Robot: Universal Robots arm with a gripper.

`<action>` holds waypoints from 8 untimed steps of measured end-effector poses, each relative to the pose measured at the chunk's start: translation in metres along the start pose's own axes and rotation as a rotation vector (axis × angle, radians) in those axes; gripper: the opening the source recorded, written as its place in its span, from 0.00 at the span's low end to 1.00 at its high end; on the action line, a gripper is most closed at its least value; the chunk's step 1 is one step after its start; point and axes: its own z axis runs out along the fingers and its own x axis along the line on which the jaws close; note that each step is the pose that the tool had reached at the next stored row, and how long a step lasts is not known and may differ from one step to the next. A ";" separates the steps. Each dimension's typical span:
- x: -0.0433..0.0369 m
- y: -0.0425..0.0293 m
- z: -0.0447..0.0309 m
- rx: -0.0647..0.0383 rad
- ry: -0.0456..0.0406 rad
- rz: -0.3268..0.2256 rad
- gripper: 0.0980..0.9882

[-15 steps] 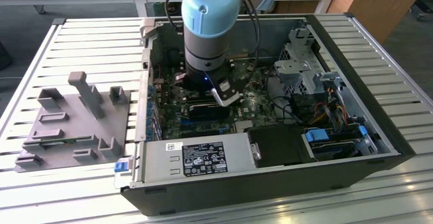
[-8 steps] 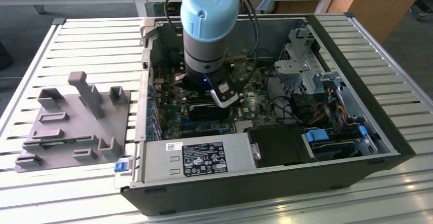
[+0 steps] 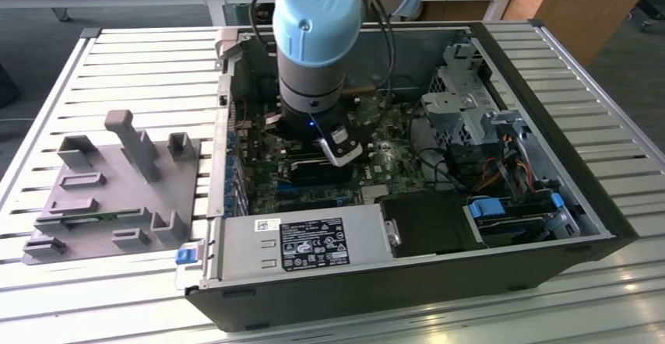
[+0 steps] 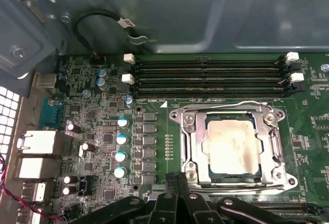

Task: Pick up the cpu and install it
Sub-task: 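Install the second cpu locking lever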

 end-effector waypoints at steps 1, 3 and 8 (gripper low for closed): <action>0.0003 0.0000 0.0003 -0.001 0.0001 0.000 0.01; 0.0007 0.0000 0.0008 -0.004 0.0002 0.000 0.01; 0.0014 0.0004 0.0002 -0.006 0.0001 0.000 0.01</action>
